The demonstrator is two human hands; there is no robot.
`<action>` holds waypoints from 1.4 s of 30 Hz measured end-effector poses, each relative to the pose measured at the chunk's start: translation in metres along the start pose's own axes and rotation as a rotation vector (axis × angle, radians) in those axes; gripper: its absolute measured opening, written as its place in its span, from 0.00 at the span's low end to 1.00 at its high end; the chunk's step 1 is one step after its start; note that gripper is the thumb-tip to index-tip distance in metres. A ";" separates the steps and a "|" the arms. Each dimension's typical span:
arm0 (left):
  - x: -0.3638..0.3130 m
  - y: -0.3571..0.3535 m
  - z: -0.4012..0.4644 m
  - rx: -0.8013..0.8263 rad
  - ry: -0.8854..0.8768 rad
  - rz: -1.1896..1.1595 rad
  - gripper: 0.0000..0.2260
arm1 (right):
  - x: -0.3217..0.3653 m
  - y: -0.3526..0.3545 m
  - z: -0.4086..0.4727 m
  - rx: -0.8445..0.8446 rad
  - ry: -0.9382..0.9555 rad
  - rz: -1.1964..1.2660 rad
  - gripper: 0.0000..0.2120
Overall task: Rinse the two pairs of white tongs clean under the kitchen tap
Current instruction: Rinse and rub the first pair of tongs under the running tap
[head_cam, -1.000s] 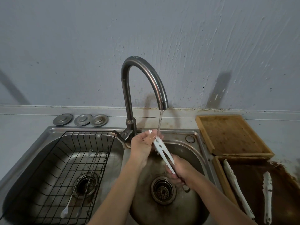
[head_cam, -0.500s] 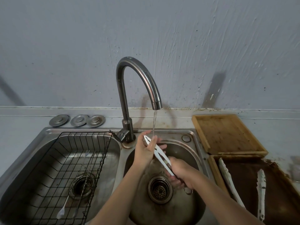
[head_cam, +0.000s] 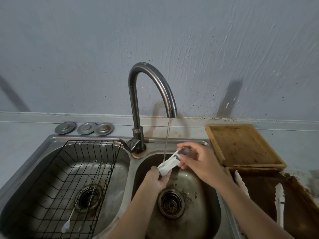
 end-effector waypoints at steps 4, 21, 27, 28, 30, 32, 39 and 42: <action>0.010 0.013 -0.004 -0.027 0.162 -0.062 0.13 | 0.015 -0.024 0.022 -0.107 0.121 -0.025 0.16; 0.003 0.024 -0.019 -0.080 0.211 0.112 0.13 | 0.026 -0.024 0.034 -0.024 0.182 -0.073 0.09; -0.024 0.023 -0.026 -0.101 -0.019 0.366 0.11 | 0.041 -0.016 0.034 -0.090 0.166 -0.377 0.16; -0.032 0.020 -0.028 -0.096 -0.093 0.414 0.11 | 0.047 -0.016 0.033 -0.097 0.218 -0.579 0.15; -0.048 0.009 -0.037 -0.087 -0.256 0.524 0.13 | 0.055 -0.026 0.028 -0.042 0.348 -1.031 0.15; -0.063 -0.004 -0.047 -0.087 -0.401 0.632 0.14 | 0.051 -0.041 0.026 0.017 0.374 -1.262 0.19; -0.098 -0.013 -0.054 -0.017 -0.607 1.075 0.22 | -0.011 -0.060 0.021 0.183 -0.116 -0.722 0.24; -0.119 0.003 -0.049 -0.130 -0.755 1.155 0.25 | -0.035 -0.065 0.012 0.189 -0.533 -0.072 0.25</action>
Point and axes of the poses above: each hand's wrist, its own z-axis towards the middle knuckle, its own y-axis out of the back of the hand, x = y × z, the point moved 5 cm from there along z, towards the middle knuckle, and after that the axes turned 7 degrees about -z, right-handed, at the moved point
